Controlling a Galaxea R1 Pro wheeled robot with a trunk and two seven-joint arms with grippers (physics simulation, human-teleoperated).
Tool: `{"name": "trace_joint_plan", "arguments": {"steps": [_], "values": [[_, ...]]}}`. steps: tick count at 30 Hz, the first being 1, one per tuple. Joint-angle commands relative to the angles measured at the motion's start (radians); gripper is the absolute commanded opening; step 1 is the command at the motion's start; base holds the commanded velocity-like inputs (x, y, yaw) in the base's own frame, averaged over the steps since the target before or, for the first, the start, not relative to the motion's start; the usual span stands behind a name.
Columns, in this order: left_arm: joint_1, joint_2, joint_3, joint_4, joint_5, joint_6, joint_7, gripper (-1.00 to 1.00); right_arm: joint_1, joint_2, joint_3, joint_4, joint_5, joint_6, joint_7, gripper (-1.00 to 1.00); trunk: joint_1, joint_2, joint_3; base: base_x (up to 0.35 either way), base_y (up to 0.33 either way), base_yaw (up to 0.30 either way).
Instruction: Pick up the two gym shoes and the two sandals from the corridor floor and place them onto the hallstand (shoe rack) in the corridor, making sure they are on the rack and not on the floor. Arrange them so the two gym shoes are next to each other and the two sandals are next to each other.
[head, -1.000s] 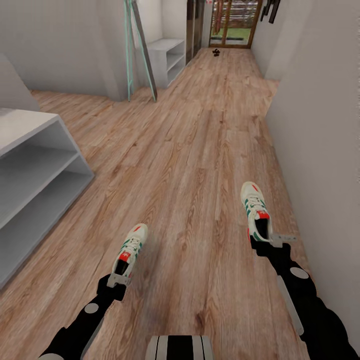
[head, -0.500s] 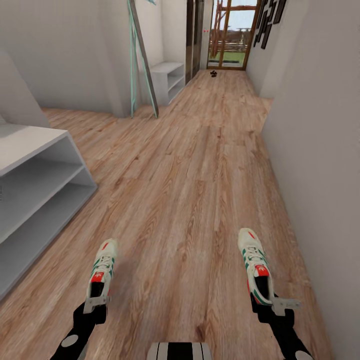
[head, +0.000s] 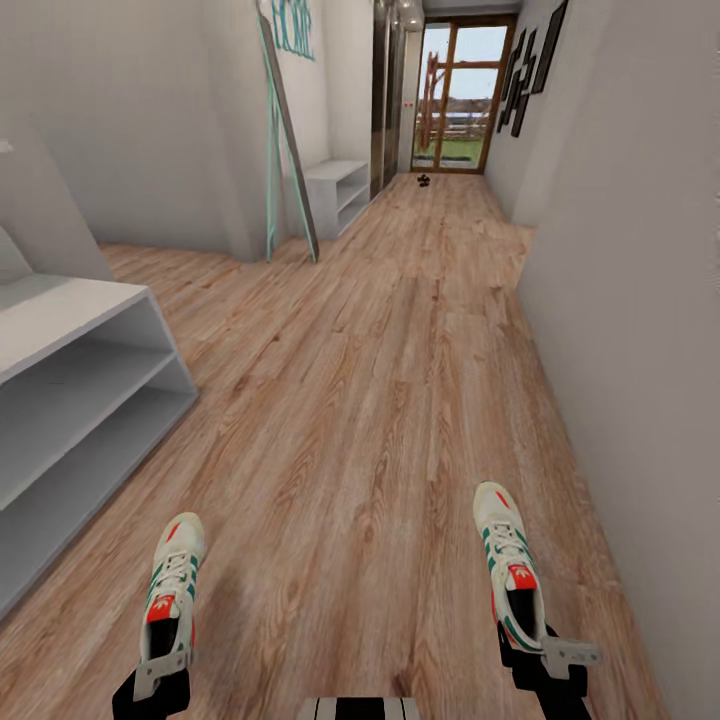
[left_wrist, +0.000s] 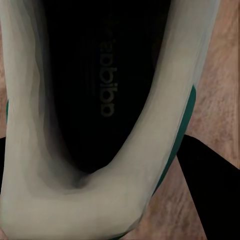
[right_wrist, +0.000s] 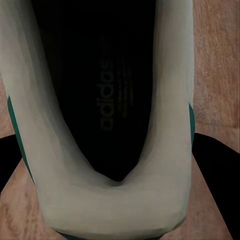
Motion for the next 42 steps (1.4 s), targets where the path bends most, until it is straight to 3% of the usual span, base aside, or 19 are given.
{"name": "trace_joint_plan", "arguments": {"steps": [1,18,24,30,42], "values": [[0.0,0.0,-0.002,0.001,0.005,-0.003,0.003,-1.0,0.0,0.0,0.001,0.001,0.0,-0.003,-0.003,-1.0,-0.001,0.0,0.003,0.0,0.0,0.0],[0.0,0.0,-0.004,0.004,0.004,-0.004,0.003,-1.0,0.001,-0.006,-0.003,0.049,0.0,-0.005,-0.002,-1.0,-0.008,0.004,0.093,0.0,0.0,-0.051],[0.0,0.0,-0.004,0.004,0.004,-0.004,0.002,-1.0,0.001,-0.011,-0.006,0.083,-0.001,-0.038,-0.003,-1.0,-0.011,0.005,0.126,0.0,0.0,-0.003],[0.001,0.0,-0.004,0.003,0.004,-0.004,0.002,-1.0,0.001,-0.012,-0.006,0.113,-0.001,-0.054,-0.002,-1.0,-0.034,0.047,0.154,0.0,0.0,0.0],[0.002,-0.001,-0.006,0.001,0.005,-0.004,0.002,-1.0,0.001,-0.01,-0.005,0.117,0.0,-0.056,-0.001,-1.0,-0.034,0.047,0.171,0.009,-0.001,0.063]]}}
